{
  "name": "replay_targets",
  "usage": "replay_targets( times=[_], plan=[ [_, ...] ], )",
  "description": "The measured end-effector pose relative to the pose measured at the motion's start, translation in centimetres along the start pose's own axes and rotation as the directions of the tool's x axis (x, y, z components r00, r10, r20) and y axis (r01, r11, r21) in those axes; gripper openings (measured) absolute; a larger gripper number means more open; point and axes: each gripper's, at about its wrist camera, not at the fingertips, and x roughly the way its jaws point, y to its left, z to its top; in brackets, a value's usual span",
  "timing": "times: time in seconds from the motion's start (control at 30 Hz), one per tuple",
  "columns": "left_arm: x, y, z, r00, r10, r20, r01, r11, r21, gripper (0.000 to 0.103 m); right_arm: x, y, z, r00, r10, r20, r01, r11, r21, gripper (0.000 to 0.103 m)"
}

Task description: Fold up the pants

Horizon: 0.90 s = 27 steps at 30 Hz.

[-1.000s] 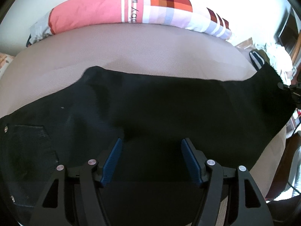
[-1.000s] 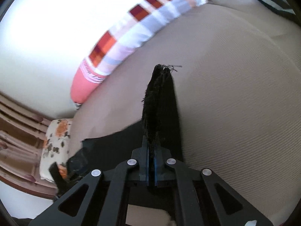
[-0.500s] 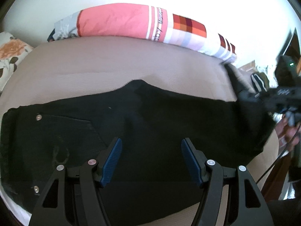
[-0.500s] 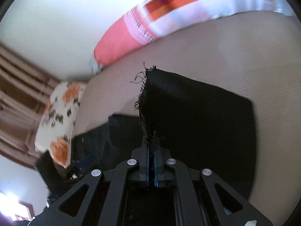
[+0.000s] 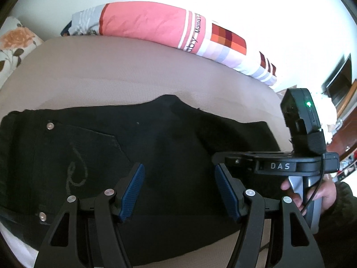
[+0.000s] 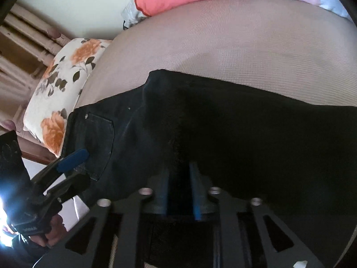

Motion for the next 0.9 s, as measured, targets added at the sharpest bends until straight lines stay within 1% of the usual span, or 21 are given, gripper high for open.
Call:
replay_targets(
  times=[0.07, 0.13, 0.2, 0.23, 0.33, 0.37, 0.43, 0.47, 0.5, 0.53, 0.6, 0.63, 0.67, 0.73, 0.77, 0.8, 0.9],
  plan=[
    [0.0, -0.3, 0.1, 0.999, -0.036, -0.012, 0.036, 0.999, -0.008, 0.066, -1.5, 0.0, -0.2, 0.999, 0.024, 0.032, -0.024, 1.0, 0.005, 0.033],
    [0.2, -0.6, 0.2, 0.996, -0.082, -0.031, 0.082, 0.996, -0.023, 0.066, -3.5, -0.3, -0.7, 0.997, 0.007, 0.075, -0.007, 1.0, -0.003, 0.035],
    [0.7, -0.8, 0.3, 0.988, -0.145, -0.055, 0.142, 0.988, -0.055, 0.066, -5.4, -1.0, -1.3, 0.994, -0.009, 0.106, 0.009, 1.0, 0.0, 0.037],
    [1.0, -0.9, 0.3, 0.983, -0.17, -0.065, 0.166, 0.984, -0.069, 0.066, -6.2, -1.5, -1.7, 0.993, -0.024, 0.119, 0.023, 1.0, 0.012, 0.039],
    [2.5, -1.1, 0.4, 0.963, -0.243, -0.12, 0.229, 0.966, -0.12, 0.065, -8.1, -3.3, -3.2, 0.986, -0.068, 0.151, 0.058, 0.996, 0.07, 0.042],
    [3.2, -1.2, 0.4, 0.949, -0.277, -0.153, 0.255, 0.955, -0.149, 0.065, -8.7, -4.0, -3.7, 0.985, -0.069, 0.159, 0.055, 0.994, 0.09, 0.042],
    [4.2, -1.1, 0.3, 0.924, -0.332, -0.188, 0.294, 0.934, -0.204, 0.064, -9.8, -5.6, -4.8, 0.982, -0.068, 0.175, 0.043, 0.989, 0.143, 0.042],
    [4.7, -1.1, 0.3, 0.913, -0.352, -0.205, 0.304, 0.924, -0.23, 0.061, -10.2, -6.3, -5.2, 0.98, -0.066, 0.185, 0.036, 0.986, 0.163, 0.042],
    [5.2, -1.0, 0.4, 0.903, -0.367, -0.222, 0.309, 0.915, -0.258, 0.06, -10.5, -6.8, -5.6, 0.978, -0.067, 0.197, 0.03, 0.983, 0.184, 0.042],
    [5.8, -0.8, 0.5, 0.896, -0.375, -0.236, 0.306, 0.91, -0.28, 0.06, -10.7, -7.2, -5.9, 0.976, -0.068, 0.207, 0.025, 0.978, 0.205, 0.042],
    [6.6, -0.5, 0.6, 0.886, -0.385, -0.258, 0.3, 0.901, -0.314, 0.054, -11.0, -8.0, -6.5, 0.972, -0.066, 0.224, 0.011, 0.971, 0.24, 0.042],
    [7.1, -0.3, 0.7, 0.878, -0.396, -0.268, 0.3, 0.893, -0.336, 0.049, -11.1, -8.4, -6.7, 0.971, -0.063, 0.232, 0.002, 0.967, 0.255, 0.042],
    [7.6, -0.1, 0.7, 0.872, -0.402, -0.28, 0.295, 0.886, -0.357, 0.048, -11.1, -8.6, -6.8, 0.97, -0.061, 0.237, -0.004, 0.965, 0.263, 0.042],
    [8.5, 0.2, 0.8, 0.865, -0.403, -0.299, 0.278, 0.881, -0.382, 0.045, -11.1, -9.1, -7.0, 0.967, -0.06, 0.247, -0.012, 0.96, 0.28, 0.042],
    [9.0, 0.2, 0.9, 0.863, -0.403, -0.306, 0.274, 0.881, -0.387, 0.04, -11.1, -9.1, -7.0, 0.966, -0.057, 0.252, -0.018, 0.959, 0.283, 0.042],
    [9.4, 0.2, 1.0, 0.858, -0.409, -0.31, 0.276, 0.877, -0.394, 0.037, -11.1, -9.2, -7.0, 0.966, -0.055, 0.254, -0.02, 0.958, 0.286, 0.042],
    [10.4, 0.1, 1.6, 0.844, -0.433, -0.317, 0.288, 0.864, -0.414, 0.036, -10.9, -9.6, -7.0, 0.965, -0.055, 0.257, -0.024, 0.955, 0.295, 0.042]
  ],
)
